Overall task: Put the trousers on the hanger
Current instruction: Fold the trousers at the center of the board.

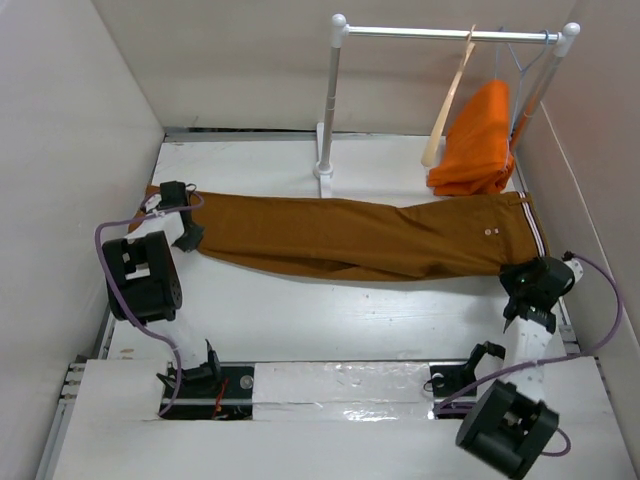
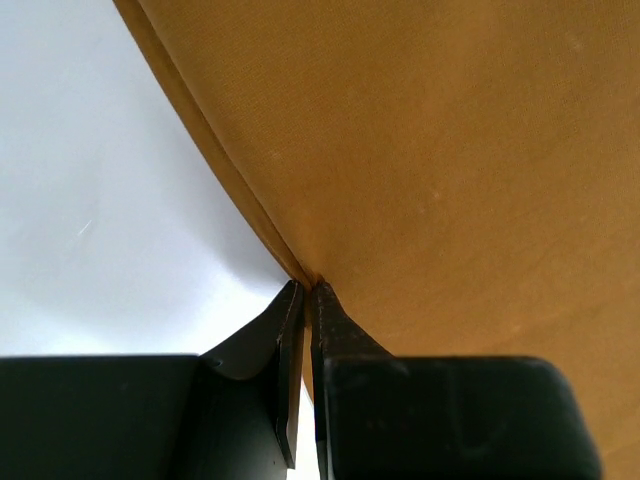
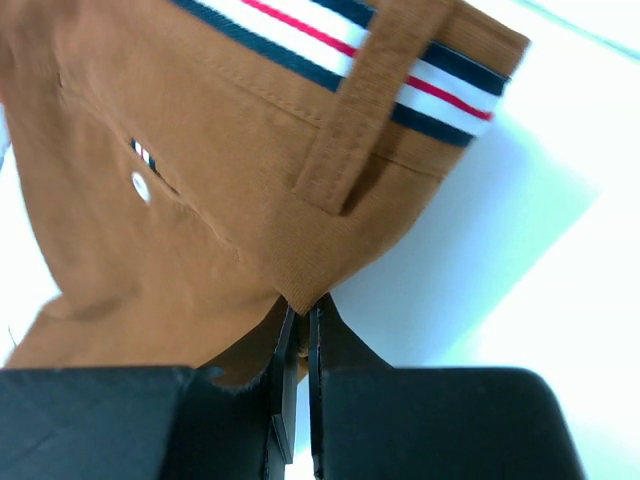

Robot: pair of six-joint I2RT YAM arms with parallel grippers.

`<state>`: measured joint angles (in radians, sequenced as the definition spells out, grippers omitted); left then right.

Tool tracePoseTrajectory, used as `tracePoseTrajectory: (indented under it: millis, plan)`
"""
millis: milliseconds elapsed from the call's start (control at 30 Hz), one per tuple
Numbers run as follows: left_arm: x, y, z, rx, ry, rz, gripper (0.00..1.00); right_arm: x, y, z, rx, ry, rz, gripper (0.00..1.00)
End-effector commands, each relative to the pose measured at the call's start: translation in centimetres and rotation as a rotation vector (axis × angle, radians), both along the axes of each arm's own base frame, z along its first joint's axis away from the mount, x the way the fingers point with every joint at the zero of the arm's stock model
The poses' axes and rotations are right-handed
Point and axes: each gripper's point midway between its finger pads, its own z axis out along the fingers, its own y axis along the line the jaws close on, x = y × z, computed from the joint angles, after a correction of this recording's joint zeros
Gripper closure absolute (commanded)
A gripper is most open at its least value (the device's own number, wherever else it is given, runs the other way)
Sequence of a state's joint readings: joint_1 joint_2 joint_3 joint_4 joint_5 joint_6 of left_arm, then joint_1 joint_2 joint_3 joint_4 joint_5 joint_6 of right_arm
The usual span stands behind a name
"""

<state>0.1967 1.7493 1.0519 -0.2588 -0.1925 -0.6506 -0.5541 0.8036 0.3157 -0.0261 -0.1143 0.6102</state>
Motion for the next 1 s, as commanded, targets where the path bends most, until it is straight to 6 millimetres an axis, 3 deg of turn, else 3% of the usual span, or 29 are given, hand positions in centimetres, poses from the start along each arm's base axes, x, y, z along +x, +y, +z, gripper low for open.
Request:
tracePoseTrajectory:
  millis: [0,33,100,167,200,233,267,300,367,400,433,567,667,700,733,833,867,900,933,967]
  plan:
    - [-3.8,2.7,2.4,0.133,0.038,0.061,1.0,-3.2,-2.2,0.9,-0.119,0.048,-0.065,1.0]
    - [-5.1,2.6,2.0,0.138,0.057,0.066,1.0,-3.7,-2.2,2.5,-0.164,0.005,-0.069,1.0]
    - [-6.3,2.5,3.3,0.147,0.031,0.076,1.0,-5.0,-1.8,2.7,-0.181,0.02,-0.068,1.0]
    - [-8.5,1.9,3.3,0.14,0.027,0.082,1.0,-5.8,-1.2,3.9,-0.218,0.006,-0.057,1.0]
    - [-8.3,1.9,4.3,0.144,-0.009,0.09,1.0,-5.8,-1.1,4.2,-0.225,0.005,-0.049,0.99]
    - [-9.0,1.5,3.9,0.131,-0.011,0.089,1.0,-5.6,-1.0,4.5,-0.233,-0.006,-0.037,0.9]
    - [-8.9,1.3,4.3,0.125,-0.041,0.089,0.96,-5.2,-1.0,4.1,-0.233,-0.013,-0.012,0.74]
    - [-8.8,1.1,5.2,0.118,-0.079,0.086,0.7,-4.8,-0.9,4.0,-0.229,-0.017,0.005,0.42]
    - [-8.2,0.2,5.9,0.079,-0.121,0.055,0.48,-4.8,-1.3,2.7,-0.205,0.034,0.002,0.19]
    - [-7.9,0.1,6.9,0.079,-0.152,0.038,0.39,-4.7,-1.6,1.1,-0.174,0.074,-0.009,0.08]
    - [-7.3,-0.3,7.9,0.063,-0.189,0.019,0.39,-4.9,-2.1,0.3,-0.158,0.097,-0.027,0.04]
    - [-4.8,-3.6,13.3,0.061,-0.377,-0.097,0.49,-5.5,-3.4,-1.5,-0.091,0.134,-0.079,0.01]
    - [-3.5,-8.6,16.7,0.0,-0.521,-0.228,0.64,-5.7,-3.9,-2.4,-0.057,0.117,-0.122,0.01]
    - [-3.4,-10.0,17.5,-0.018,-0.556,-0.257,0.77,-5.8,-4.3,-2.4,-0.059,0.114,-0.149,0.02]
    - [-3.5,-12.9,17.7,-0.056,-0.574,-0.334,0.83,-6.0,-4.5,-2.8,-0.054,0.122,-0.168,0.02]
    - [-3.6,-17.3,18.3,-0.13,-0.635,-0.423,0.94,-6.2,-5.2,-2.8,-0.052,0.107,-0.22,0.04]
    - [-3.9,-20.3,18.6,-0.161,-0.66,-0.495,0.95,-6.1,-5.2,-3.0,-0.038,0.099,-0.229,0.05]
    - [-4.2,-21.6,18.3,-0.172,-0.657,-0.515,1.0,-5.6,-5.4,-2.7,-0.025,0.065,-0.238,0.06]
    - [-4.4,-22.4,17.8,-0.158,-0.651,-0.526,1.0,-5.4,-5.4,-2.8,-0.011,0.059,-0.239,0.06]
    - [-5.1,-25.0,17.6,-0.175,-0.657,-0.592,1.0,-5.2,-5.3,-3.4,0.017,0.065,-0.238,0.07]
